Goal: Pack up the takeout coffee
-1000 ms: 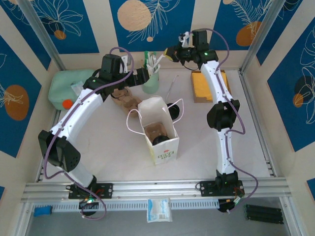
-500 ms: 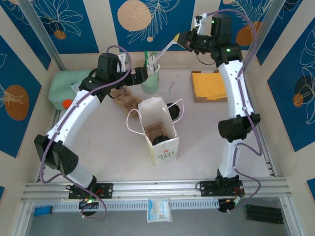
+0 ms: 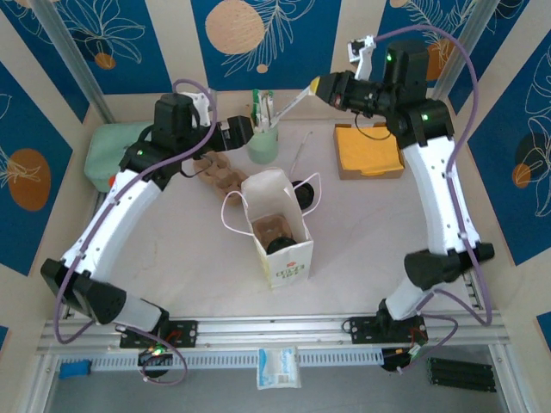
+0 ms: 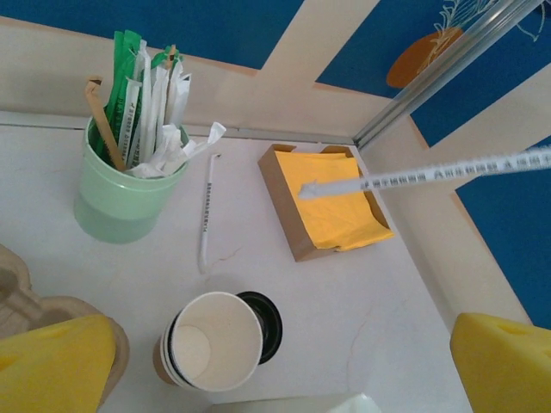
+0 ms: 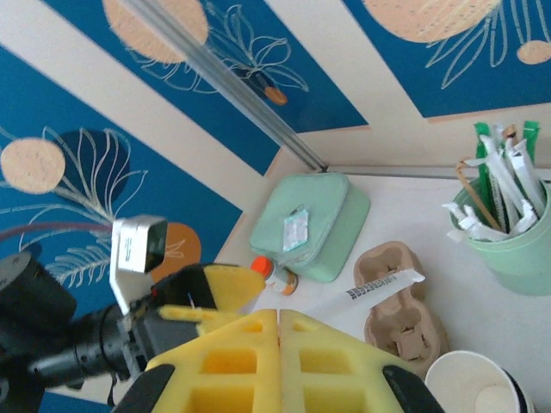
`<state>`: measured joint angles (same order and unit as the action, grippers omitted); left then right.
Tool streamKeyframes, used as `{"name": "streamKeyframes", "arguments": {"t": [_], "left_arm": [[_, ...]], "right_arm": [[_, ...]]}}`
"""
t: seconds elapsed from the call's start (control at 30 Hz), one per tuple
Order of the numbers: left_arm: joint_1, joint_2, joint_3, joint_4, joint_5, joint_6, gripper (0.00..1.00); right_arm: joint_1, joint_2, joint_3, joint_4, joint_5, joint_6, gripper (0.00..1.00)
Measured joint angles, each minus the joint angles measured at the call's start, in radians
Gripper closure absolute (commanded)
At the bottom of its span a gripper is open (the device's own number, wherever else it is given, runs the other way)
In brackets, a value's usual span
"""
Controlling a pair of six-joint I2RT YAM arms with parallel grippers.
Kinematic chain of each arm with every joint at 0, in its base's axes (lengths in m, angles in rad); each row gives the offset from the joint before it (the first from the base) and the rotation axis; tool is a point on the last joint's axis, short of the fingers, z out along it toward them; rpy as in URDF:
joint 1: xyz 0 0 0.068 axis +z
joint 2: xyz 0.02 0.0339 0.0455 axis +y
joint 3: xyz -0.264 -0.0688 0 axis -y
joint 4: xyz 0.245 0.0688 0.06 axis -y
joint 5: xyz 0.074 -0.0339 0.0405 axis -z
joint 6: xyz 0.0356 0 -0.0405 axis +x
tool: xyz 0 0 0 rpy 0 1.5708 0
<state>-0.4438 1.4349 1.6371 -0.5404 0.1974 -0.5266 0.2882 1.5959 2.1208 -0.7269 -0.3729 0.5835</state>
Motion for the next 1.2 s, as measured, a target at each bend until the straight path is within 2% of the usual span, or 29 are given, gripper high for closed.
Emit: {"name": "streamKeyframes", "arguments": {"t": [0.27,0.47,0.87,1.0,1.2], "left_arm": [[-0.066,-0.109,-0.066,-0.028,-0.052,-0.042,0.01],[-0.117,-0.160,-0.101,-0.046,-0.095,-0.053,0.01],[-0.144,-0.222,-0.186,-0.051,-0.129,-0.079,0.01],[-0.147,-0.224,-0.209,-0.050,-0.129,-0.086,0.01],[-0.148,-0.226,-0.213,-0.043,-0.128,-0.094,0.01]], "right_arm": [[0.165,-0.307,-0.249,0.006,0.121,-0.074,1.00],[0.323,-0.438,-0.417,0.008,0.228,-0.117,1.00],[0.599,-0.472,-0.687,0.093,0.479,-0.210,1.00],[0.639,-0.443,-0.720,0.154,0.551,-0.265,1.00],[0.642,-0.400,-0.798,0.243,0.608,-0.312,1.00]]}}
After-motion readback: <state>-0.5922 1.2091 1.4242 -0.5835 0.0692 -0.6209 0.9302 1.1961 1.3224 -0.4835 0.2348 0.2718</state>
